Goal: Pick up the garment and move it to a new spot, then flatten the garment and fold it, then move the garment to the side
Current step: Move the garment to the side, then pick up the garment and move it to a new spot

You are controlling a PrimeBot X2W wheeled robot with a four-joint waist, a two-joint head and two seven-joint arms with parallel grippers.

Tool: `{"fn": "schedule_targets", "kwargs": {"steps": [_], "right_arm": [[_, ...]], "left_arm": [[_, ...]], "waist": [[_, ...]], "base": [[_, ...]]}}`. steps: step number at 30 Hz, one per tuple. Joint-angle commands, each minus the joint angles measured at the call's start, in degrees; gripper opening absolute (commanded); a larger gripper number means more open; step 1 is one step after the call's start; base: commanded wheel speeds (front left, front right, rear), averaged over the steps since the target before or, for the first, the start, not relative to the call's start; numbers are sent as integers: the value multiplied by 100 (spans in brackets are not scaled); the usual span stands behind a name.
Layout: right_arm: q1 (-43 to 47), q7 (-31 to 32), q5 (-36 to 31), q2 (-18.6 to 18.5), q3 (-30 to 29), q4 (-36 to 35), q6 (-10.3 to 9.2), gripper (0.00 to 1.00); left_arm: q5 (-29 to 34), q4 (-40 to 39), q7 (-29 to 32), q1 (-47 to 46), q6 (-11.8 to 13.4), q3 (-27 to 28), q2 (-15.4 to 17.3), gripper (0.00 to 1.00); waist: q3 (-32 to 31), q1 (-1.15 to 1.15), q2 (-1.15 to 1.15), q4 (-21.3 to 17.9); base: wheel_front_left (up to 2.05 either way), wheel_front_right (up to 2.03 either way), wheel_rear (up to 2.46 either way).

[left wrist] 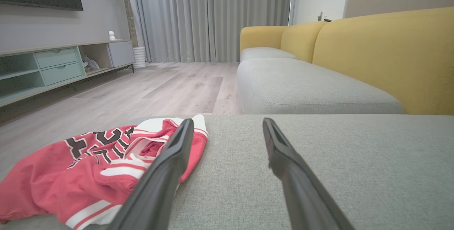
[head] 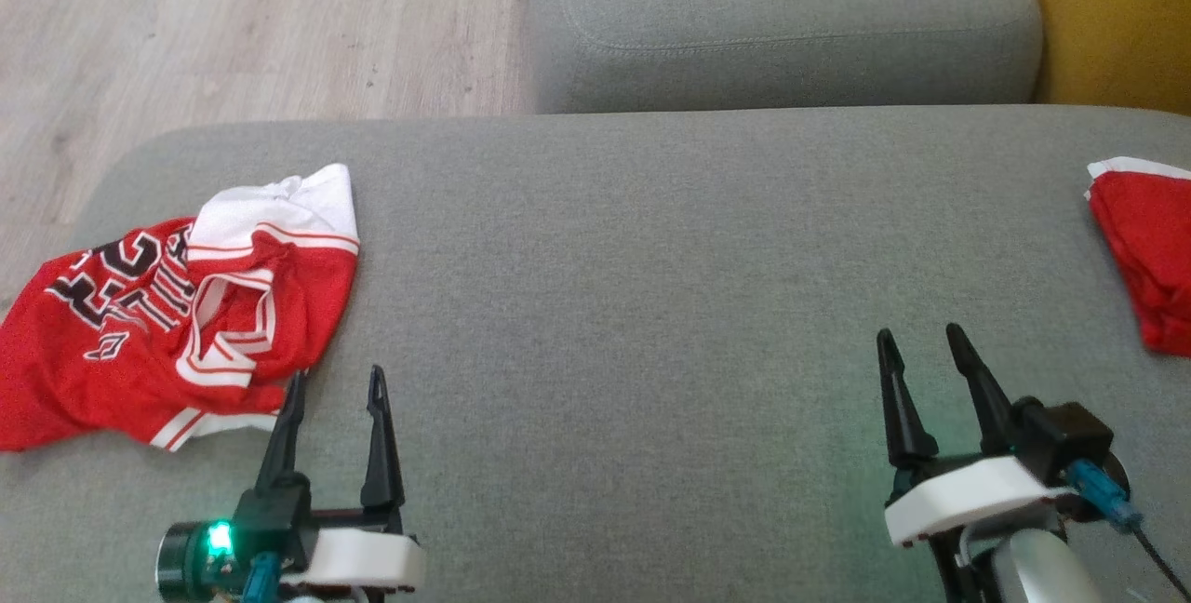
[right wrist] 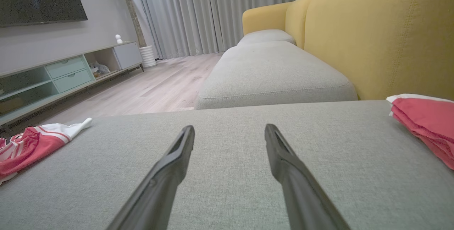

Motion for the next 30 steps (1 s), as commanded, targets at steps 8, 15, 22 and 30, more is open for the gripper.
{"fn": "schedule_targets", "kwargs": {"steps": [8, 15, 22, 30], "right_arm": [[-34, -62, -87, 49, 47, -249, -4, 100], [-15, -62, -133, 56, -14, -270, -4, 100], [44, -62, -213, 59, -19, -284, -4, 100], [-28, -62, -189, 61, 38, -271, -4, 100]], "left_arm": [[151, -108, -29, -139, 13, 258, 2, 100], [193, -57, -29, -164, 4, 268, 2, 100], [152, -21, -29, -155, 63, 223, 2, 100], [182, -133, -29, -35, 76, 355, 2, 100]], "waist": [[-44, 0, 0, -60], [-55, 0, 0, -63], [-57, 0, 0, 328], [13, 0, 0, 1202]], "base": [[0, 0, 0], [0, 0, 0], [0, 0, 0], [0, 0, 0]]}}
